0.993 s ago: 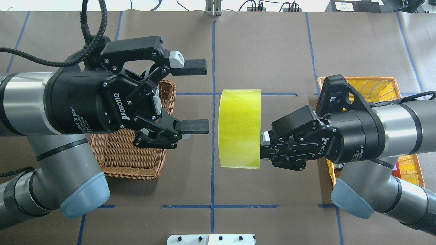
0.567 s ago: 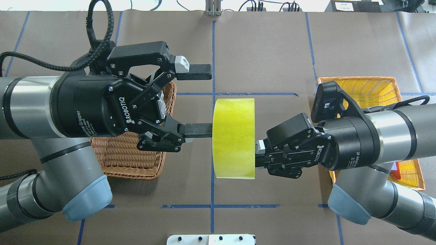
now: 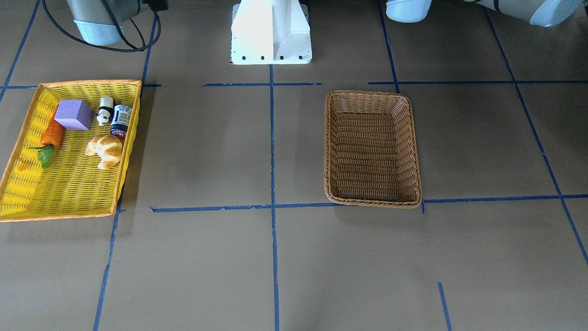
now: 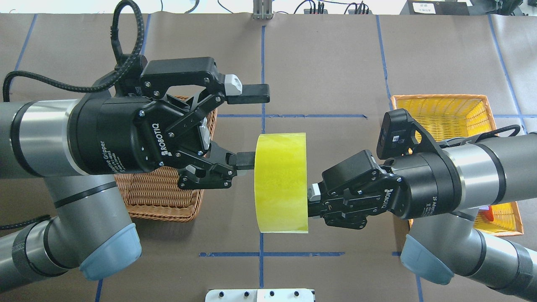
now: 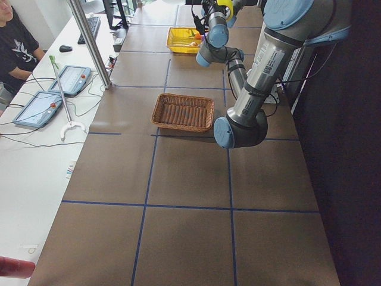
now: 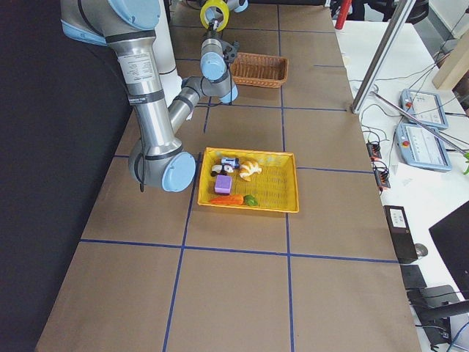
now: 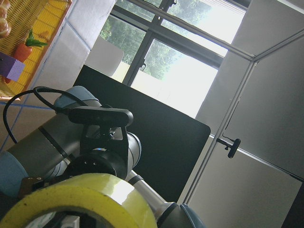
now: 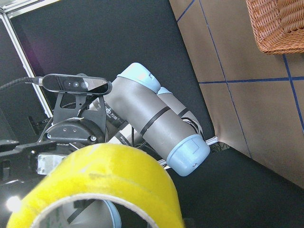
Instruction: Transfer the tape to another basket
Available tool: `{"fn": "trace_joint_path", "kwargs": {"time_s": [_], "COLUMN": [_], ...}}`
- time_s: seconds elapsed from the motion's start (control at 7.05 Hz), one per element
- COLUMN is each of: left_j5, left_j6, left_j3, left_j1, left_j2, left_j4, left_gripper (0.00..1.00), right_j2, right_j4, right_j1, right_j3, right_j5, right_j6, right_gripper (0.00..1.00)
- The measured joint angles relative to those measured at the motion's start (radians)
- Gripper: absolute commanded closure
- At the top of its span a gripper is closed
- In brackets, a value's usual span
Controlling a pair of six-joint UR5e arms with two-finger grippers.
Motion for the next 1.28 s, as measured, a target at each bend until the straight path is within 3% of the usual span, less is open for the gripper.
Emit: {"fn": "trace_joint_path", "kwargs": {"time_s": [0.14, 0.28, 0.43, 0.71, 1.28], "left_j5": [0.0, 0.0, 0.0, 0.001, 0.002], "left_j6": [0.001, 0.001, 0.002, 0.004, 0.004], "left_j3": [-0.001, -0.003, -0.009, -0.027, -0.046], "left_j1": [0.0, 0.0, 0.001, 0.0, -0.004], "left_j2": [0.001, 0.005, 0.01, 0.014, 0.024], "left_j4": [0.0, -0.001, 0.0, 0.005, 0.007], "left_gripper": [0.96, 1.0, 1.0, 1.0, 1.0], "right_j2": [0.0, 0.001, 0.004, 0.012, 0.01], "right_j4": [0.0, 0.0, -0.003, -0.01, -0.006], "right_j1": [0.0, -0.001, -0.003, -0.011, 0.001], "right_j3": [-0.001, -0.001, -0.004, -0.019, -0.041], "right_j5": [-0.002, -0.003, -0.004, -0.008, 0.006], "right_j6": [0.0, -0.001, -0.001, -0.007, -0.021], "right_gripper": [0.75, 0.27, 0.23, 0.01, 0.0]}}
